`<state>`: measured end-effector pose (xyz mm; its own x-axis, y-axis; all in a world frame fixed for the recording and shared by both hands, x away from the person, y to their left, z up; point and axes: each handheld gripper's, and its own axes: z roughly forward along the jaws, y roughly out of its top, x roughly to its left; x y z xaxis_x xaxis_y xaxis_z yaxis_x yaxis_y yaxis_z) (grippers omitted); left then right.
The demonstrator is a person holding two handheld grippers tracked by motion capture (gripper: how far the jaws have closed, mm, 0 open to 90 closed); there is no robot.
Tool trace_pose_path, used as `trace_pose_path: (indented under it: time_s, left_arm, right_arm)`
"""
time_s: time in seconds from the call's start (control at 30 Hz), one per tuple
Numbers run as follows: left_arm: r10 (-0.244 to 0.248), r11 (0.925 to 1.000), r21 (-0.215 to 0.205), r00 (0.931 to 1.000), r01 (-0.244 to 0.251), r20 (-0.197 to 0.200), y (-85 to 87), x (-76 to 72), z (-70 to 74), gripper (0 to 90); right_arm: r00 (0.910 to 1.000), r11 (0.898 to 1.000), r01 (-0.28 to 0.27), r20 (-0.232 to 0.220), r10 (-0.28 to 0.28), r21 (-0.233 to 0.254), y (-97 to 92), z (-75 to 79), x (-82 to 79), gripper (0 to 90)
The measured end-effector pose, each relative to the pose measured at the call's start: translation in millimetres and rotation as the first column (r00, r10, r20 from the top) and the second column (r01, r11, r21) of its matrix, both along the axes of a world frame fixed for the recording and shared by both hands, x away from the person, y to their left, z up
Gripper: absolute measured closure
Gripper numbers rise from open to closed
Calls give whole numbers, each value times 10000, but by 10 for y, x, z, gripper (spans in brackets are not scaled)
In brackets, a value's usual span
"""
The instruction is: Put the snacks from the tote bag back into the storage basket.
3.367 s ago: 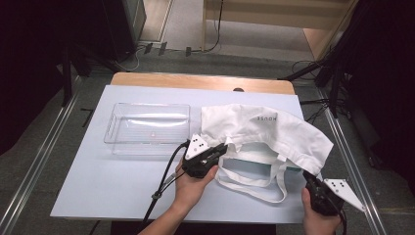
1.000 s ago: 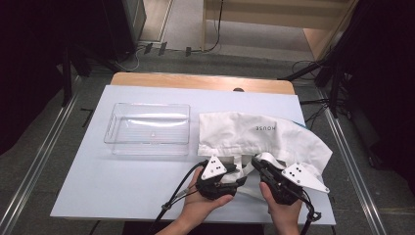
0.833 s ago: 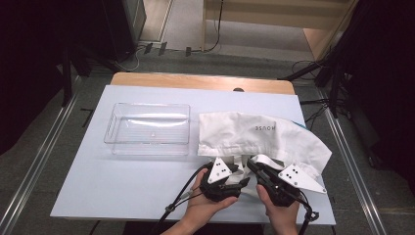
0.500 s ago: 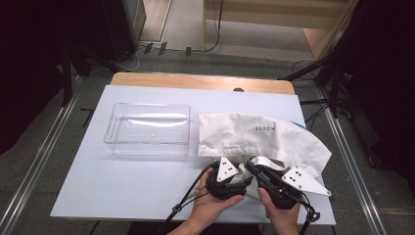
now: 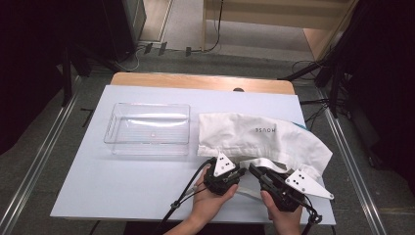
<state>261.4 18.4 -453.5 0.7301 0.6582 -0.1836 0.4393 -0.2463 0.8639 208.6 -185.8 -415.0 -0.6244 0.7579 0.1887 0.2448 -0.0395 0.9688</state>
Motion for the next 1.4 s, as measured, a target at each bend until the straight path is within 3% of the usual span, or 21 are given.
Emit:
trace_pose_path:
  time_s: [0.13, 0.23, 0.37, 0.47, 0.53, 0.63, 0.67, 0.77, 0.83, 0.87, 0.97, 1.03, 1.07, 1.1, 1.13, 1.17, 1.2, 1.23, 1.27, 1.37, 1.4]
  left_arm:
    - [335, 9990, -290, 9994, -335, -24, 142, 82, 93, 845]
    - [486, 9972, -583, 9988, -478, 116, 247, 141, 227, 848]
    - [331, 9959, -855, 9988, -300, 349, 298, 184, 404, 849]
    - [228, 9957, -907, 9983, -178, 542, 284, 226, 497, 849]
    - [257, 9953, -946, 9979, -200, 589, 283, 268, 540, 849]
    - [301, 9941, -1056, 9975, -233, 636, 285, 335, 578, 849]
    - [273, 9945, -1023, 9975, -205, 657, 287, 353, 592, 849]
    - [277, 9940, -1072, 9970, -198, 728, 269, 383, 630, 849]
    - [280, 9939, -1086, 9966, -195, 769, 264, 393, 653, 848]
    - [268, 9939, -1092, 9964, -179, 805, 266, 402, 663, 848]
    - [344, 9918, -1254, 9965, -247, 762, 271, 421, 691, 849]
    - [379, 9917, -1259, 9960, -276, 805, 279, 426, 706, 849]
    - [392, 9914, -1279, 9959, -285, 819, 285, 428, 711, 848]
    - [412, 9916, -1259, 9959, -308, 808, 291, 434, 716, 848]
    - [406, 9916, -1257, 9960, -304, 796, 296, 438, 718, 849]
    - [408, 9924, -1194, 9960, -311, 794, 304, 442, 724, 848]
    - [424, 9923, -1199, 9958, -325, 813, 306, 445, 726, 848]
    - [477, 9922, -1192, 9953, -374, 844, 311, 449, 733, 848]
    - [505, 9922, -1181, 9950, -401, 863, 318, 450, 743, 848]
    - [515, 9919, -1212, 9933, -388, 1035, 331, 454, 795, 846]
    - [522, 9918, -1218, 9932, -394, 1037, 333, 461, 807, 845]
  right_arm:
    - [9977, 9978, 665, -126, -665, 21, -78, -72, -20, 571]
    - [9947, 9963, 856, -588, -847, 122, -143, -167, -49, 534]
    - [9887, 9933, 1154, -981, -1137, 118, -215, -264, -81, 521]
    - [9781, 9873, 1585, -1358, -1579, -60, -217, -339, -91, 521]
    - [9507, 9641, 2618, -1603, -2656, -445, -220, -404, -101, 512]
    - [9098, 9272, 3690, -1793, -3744, -640, -259, -438, -94, 487]
    - [8853, 9033, 4219, -1794, -4290, -781, -284, -450, -86, 473]
    - [8322, 8520, 5163, -1840, -5230, -866, -351, -469, -88, 444]
    - [8081, 8271, 5587, -1843, -5595, -616, -389, -459, -102, 406]
    - [7850, 8016, 5953, -1729, -5949, -555, -411, -446, -107, 392]
    - [7331, 7490, 6619, -1834, -6549, -285, -487, -437, -92, 361]
    - [7172, 7376, 6743, -2069, -6655, -350, -514, -460, -63, 341]
    - [7176, 7402, 6711, -2142, -6627, -419, -530, -474, -35, 342]
    - [7274, 7513, 6589, -2233, -6489, -369, -554, -481, 3, 351]
    - [7510, 7758, 6303, -2311, -6185, -280, -597, -487, 78, 361]
    - [7628, 7880, 6153, -2363, -6020, -213, -628, -486, 120, 403]
    - [7843, 8072, 5902, -2349, -5741, -23, -677, -482, 176, 454]
    - [7928, 8153, 5791, -2327, -5634, -7, -702, -479, 202, 503]
    - [7959, 8169, 5768, -2262, -5616, 11, -734, -468, 221, 603]
    - [8107, 8245, 5651, -2041, -5487, 283, -804, -426, 202, 762]
    - [8042, 8164, 5775, -1726, -5688, 5, -814, -404, 183, 806]
